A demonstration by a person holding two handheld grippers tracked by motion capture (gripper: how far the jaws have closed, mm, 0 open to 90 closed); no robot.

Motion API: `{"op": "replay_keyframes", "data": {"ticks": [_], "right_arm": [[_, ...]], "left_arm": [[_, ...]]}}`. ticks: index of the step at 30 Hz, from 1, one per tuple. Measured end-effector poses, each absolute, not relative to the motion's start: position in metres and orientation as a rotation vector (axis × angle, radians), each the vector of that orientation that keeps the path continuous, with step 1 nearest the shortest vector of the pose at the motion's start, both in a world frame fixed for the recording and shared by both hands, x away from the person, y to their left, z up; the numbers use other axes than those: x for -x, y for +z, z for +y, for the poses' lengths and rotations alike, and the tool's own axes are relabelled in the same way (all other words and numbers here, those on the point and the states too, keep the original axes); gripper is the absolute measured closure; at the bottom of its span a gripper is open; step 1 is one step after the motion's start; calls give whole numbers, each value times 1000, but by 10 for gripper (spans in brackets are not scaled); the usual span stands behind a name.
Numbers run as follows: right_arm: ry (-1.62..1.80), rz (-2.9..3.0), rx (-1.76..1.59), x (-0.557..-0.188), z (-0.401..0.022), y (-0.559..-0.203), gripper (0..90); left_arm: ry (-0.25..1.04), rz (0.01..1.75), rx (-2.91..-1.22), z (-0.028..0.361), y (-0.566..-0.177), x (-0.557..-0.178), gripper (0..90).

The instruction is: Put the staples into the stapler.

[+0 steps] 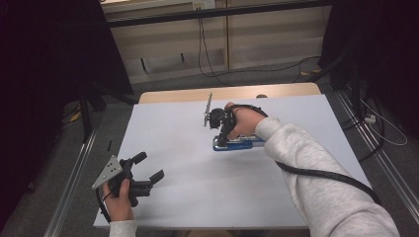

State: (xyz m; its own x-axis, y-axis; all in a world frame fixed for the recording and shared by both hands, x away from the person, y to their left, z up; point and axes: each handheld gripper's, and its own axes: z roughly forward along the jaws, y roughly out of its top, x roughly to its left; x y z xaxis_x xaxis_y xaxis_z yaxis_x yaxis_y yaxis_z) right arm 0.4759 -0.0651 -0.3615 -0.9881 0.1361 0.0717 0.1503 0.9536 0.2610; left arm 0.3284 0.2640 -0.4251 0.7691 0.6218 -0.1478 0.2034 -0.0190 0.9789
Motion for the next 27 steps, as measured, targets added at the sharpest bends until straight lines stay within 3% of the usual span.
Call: {"op": "replay_keyframes", "data": {"ticks": [27], "right_arm": [[-403, -3083, 291, -501, -66, -366, 784]], "left_arm": [[385, 678, -1617, 262, -425, -328, 13]]}}
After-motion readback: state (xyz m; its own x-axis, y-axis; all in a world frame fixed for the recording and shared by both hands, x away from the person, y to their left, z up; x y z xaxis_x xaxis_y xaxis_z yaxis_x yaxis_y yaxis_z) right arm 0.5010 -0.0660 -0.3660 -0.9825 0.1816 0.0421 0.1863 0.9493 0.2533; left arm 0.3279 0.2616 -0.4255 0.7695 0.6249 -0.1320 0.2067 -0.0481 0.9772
